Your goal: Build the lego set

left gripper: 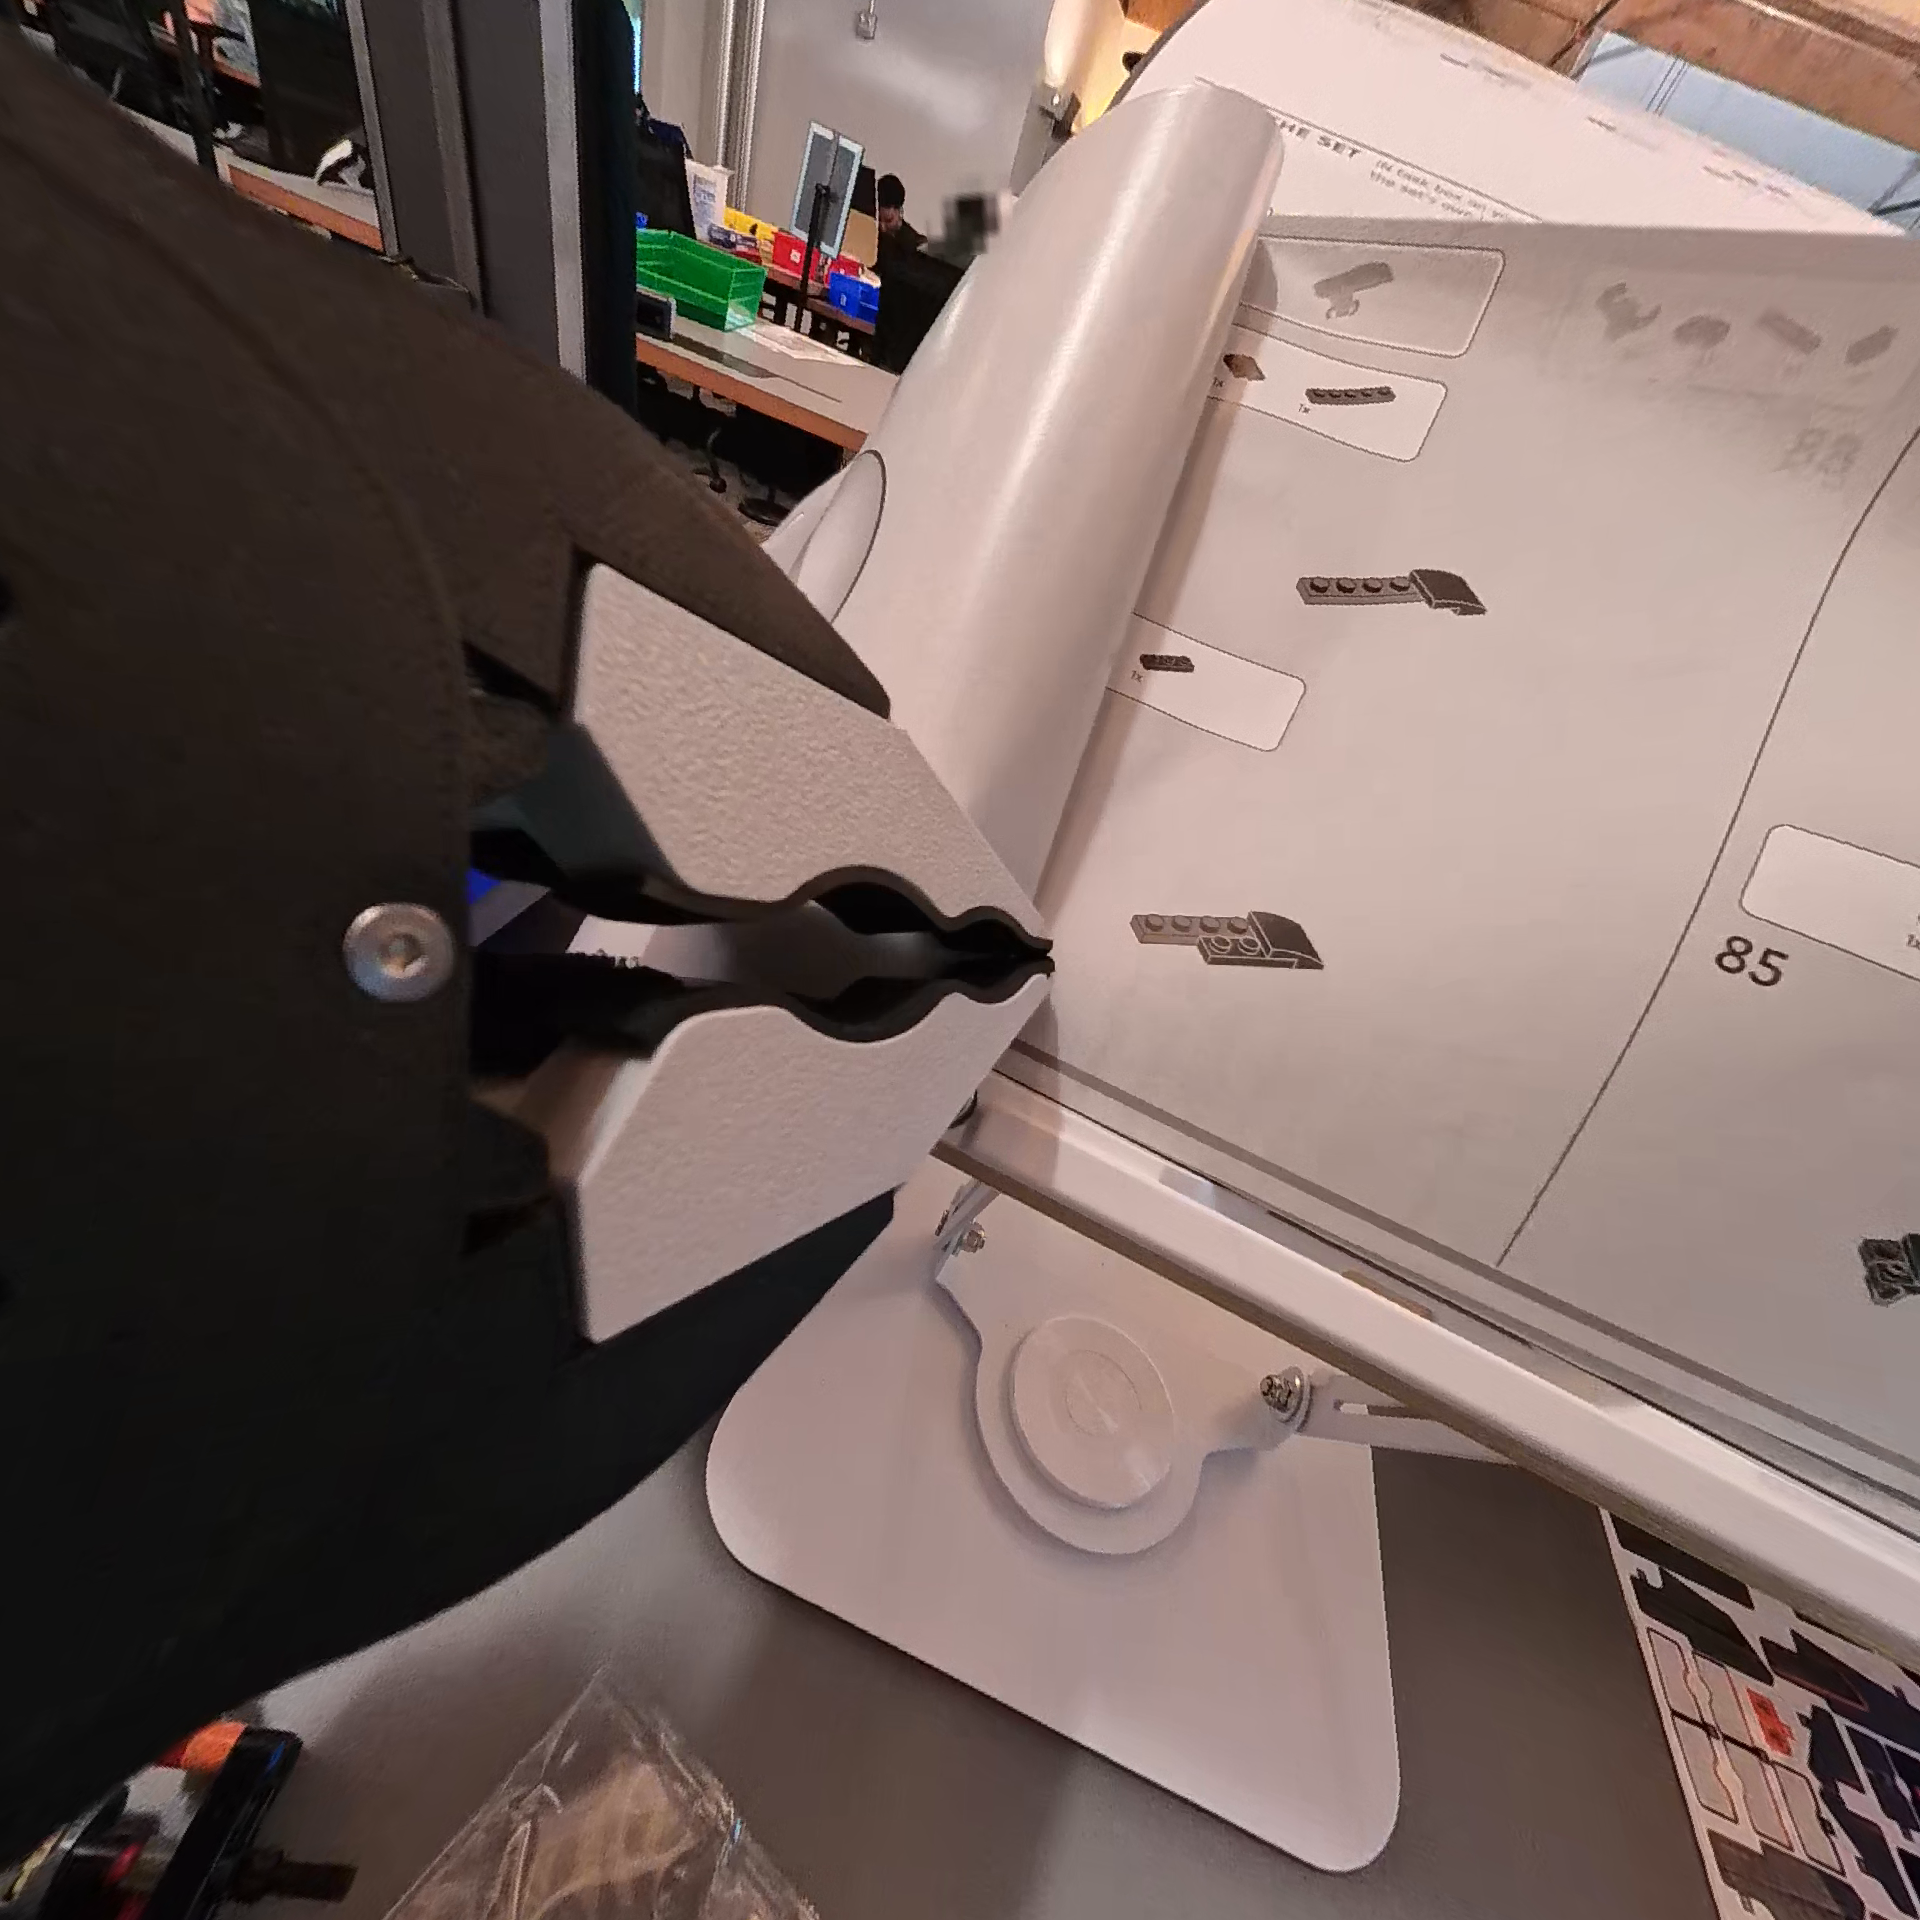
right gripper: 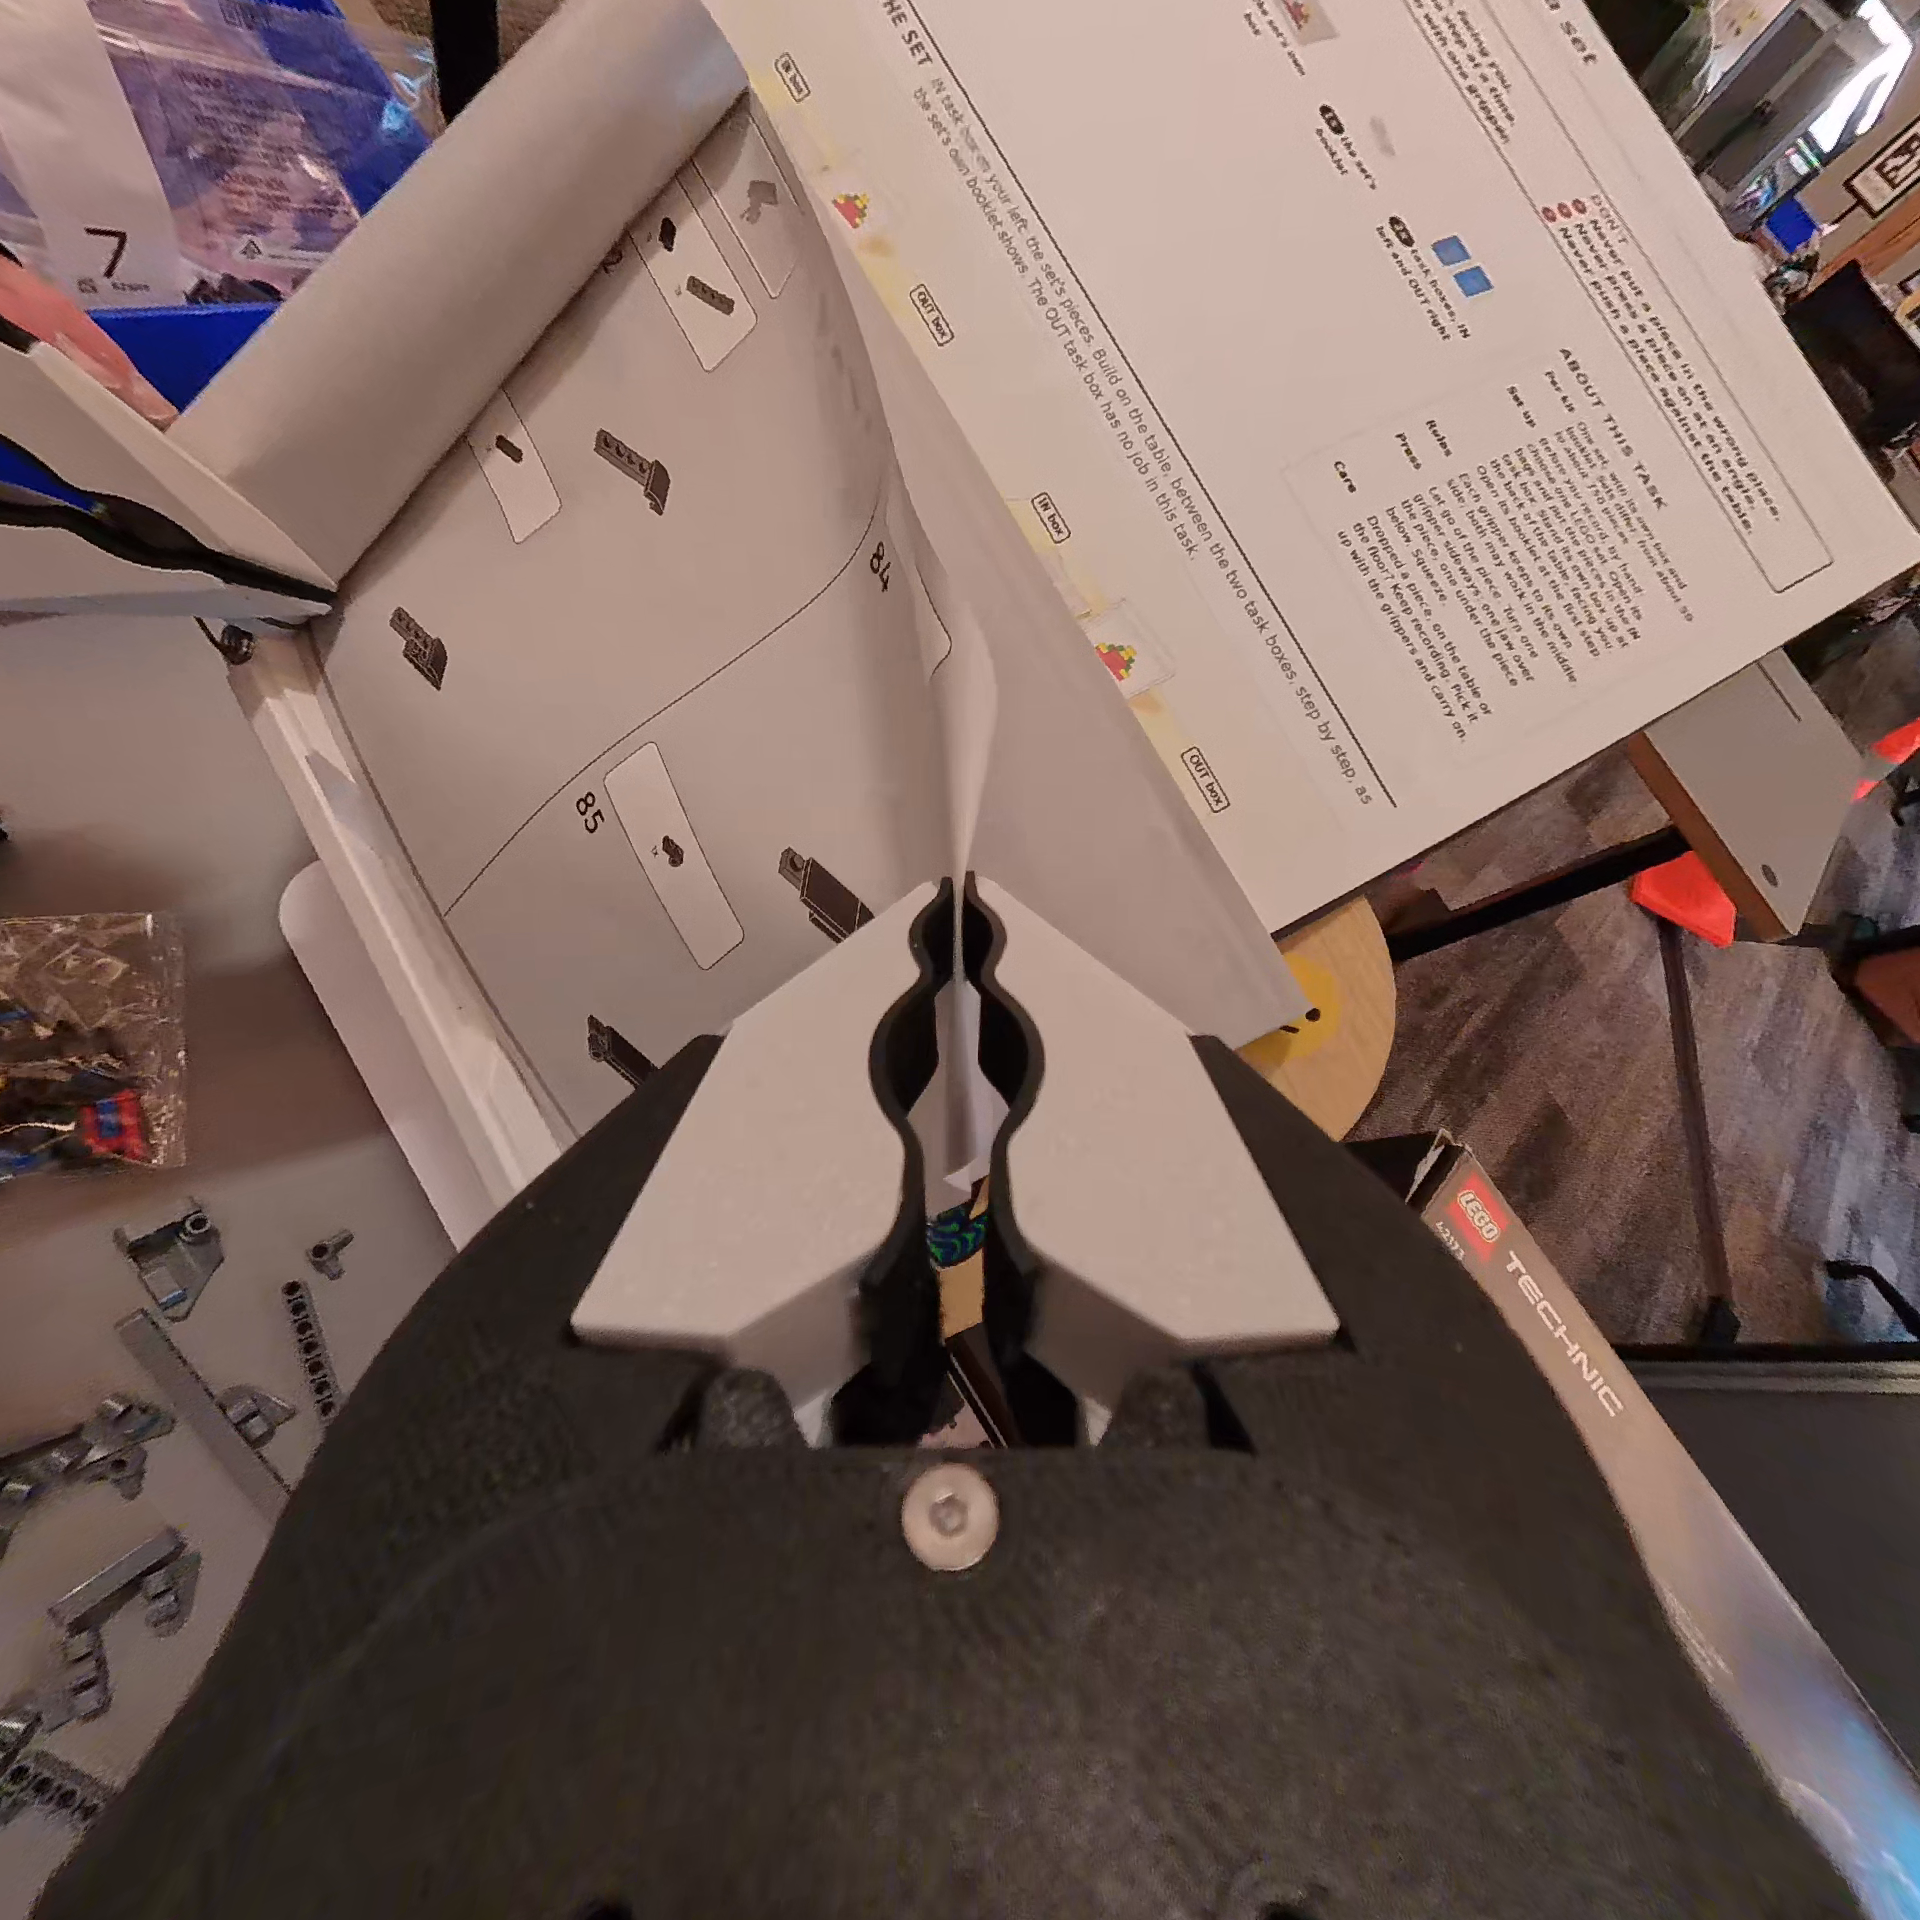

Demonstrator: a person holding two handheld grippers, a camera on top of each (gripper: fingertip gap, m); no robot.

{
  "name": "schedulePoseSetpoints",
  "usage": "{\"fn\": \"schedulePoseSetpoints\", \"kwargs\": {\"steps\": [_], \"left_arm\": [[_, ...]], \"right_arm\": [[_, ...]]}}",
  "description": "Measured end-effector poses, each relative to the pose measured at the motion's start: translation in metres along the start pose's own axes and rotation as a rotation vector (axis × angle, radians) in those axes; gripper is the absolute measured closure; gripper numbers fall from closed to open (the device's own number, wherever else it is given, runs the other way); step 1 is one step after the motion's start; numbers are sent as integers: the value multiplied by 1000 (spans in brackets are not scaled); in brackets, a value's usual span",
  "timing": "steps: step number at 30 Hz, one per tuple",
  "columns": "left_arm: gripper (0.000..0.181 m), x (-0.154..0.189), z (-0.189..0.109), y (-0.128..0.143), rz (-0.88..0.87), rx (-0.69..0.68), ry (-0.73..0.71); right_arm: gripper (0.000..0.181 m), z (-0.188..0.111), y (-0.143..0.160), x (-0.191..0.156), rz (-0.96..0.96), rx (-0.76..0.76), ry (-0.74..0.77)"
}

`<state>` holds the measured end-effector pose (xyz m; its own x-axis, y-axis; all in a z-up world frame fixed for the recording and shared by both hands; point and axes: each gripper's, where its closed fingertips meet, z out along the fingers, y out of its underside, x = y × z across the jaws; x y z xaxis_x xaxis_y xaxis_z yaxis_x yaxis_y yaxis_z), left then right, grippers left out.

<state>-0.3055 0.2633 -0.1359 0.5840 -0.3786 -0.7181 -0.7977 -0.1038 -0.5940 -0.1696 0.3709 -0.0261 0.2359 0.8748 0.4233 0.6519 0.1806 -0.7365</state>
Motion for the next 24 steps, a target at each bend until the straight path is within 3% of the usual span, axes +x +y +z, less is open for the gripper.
{"fn": "schedulePoseSetpoints", "kwargs": {"steps": [5, 11, 15, 20, 24], "left_arm": [[181, 0, 1, 1, -4, 0, -6], [175, 2, -3, 2, -25, 12, 8], [169, -1, -12, -2, -98, 45, 25], [153, -34, -49, -11, -363, 204, 70], [127, -68, -99, -26, -634, 385, 166]], "right_arm": [[181, -9, -16, -13, 47, 45, -99], [181, -24, -75, -58, 158, 178, -393], [181, -16, -109, -89, 204, 218, -522], [181, 7, -139, -116, 197, 238, -538], [181, 23, -155, -126, 212, 252, -516]]}}
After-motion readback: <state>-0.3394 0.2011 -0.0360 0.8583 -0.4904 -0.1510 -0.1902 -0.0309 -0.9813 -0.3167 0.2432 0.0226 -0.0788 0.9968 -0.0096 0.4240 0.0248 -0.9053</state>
